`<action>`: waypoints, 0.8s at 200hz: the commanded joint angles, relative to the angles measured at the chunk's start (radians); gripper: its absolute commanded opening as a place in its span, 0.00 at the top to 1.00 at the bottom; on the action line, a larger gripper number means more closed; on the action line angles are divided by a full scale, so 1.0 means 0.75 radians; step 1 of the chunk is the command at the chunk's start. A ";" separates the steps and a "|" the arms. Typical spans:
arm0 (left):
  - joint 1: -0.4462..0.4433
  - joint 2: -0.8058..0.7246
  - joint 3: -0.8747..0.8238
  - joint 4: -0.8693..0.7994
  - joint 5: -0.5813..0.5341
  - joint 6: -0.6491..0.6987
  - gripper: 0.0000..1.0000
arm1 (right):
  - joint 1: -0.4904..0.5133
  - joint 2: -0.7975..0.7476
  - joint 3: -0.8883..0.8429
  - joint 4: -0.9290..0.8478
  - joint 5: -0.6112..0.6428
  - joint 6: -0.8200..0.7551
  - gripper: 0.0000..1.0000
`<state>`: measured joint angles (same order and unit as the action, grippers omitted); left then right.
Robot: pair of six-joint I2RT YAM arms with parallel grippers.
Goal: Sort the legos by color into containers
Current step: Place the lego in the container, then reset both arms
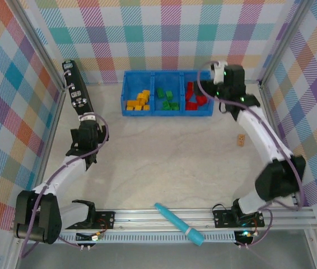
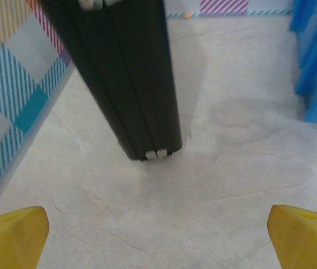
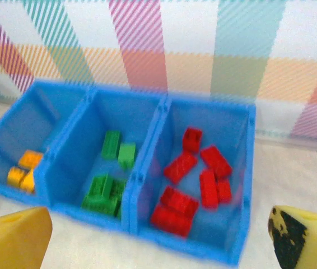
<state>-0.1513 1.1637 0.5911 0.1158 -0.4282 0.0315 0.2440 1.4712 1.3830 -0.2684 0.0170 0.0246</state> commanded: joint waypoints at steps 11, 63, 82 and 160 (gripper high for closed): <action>0.057 0.178 -0.184 0.680 0.122 -0.099 0.00 | 0.010 -0.370 -0.533 0.148 0.045 0.004 0.01; 0.110 0.274 -0.090 0.626 0.246 -0.089 0.00 | 0.010 -0.994 -1.054 0.103 0.136 0.134 0.01; 0.111 0.224 -0.081 0.460 0.344 -0.070 0.00 | 0.010 -1.153 -1.106 -0.013 0.218 0.167 0.01; 0.116 0.513 -0.343 1.151 0.329 -0.058 0.00 | 0.010 -1.543 -1.411 -0.082 0.436 0.323 0.01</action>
<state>-0.0757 1.4483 0.4313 0.6914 -0.2008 -0.0109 0.2489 0.3470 0.3763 -0.3119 0.2821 0.2192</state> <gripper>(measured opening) 0.999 0.987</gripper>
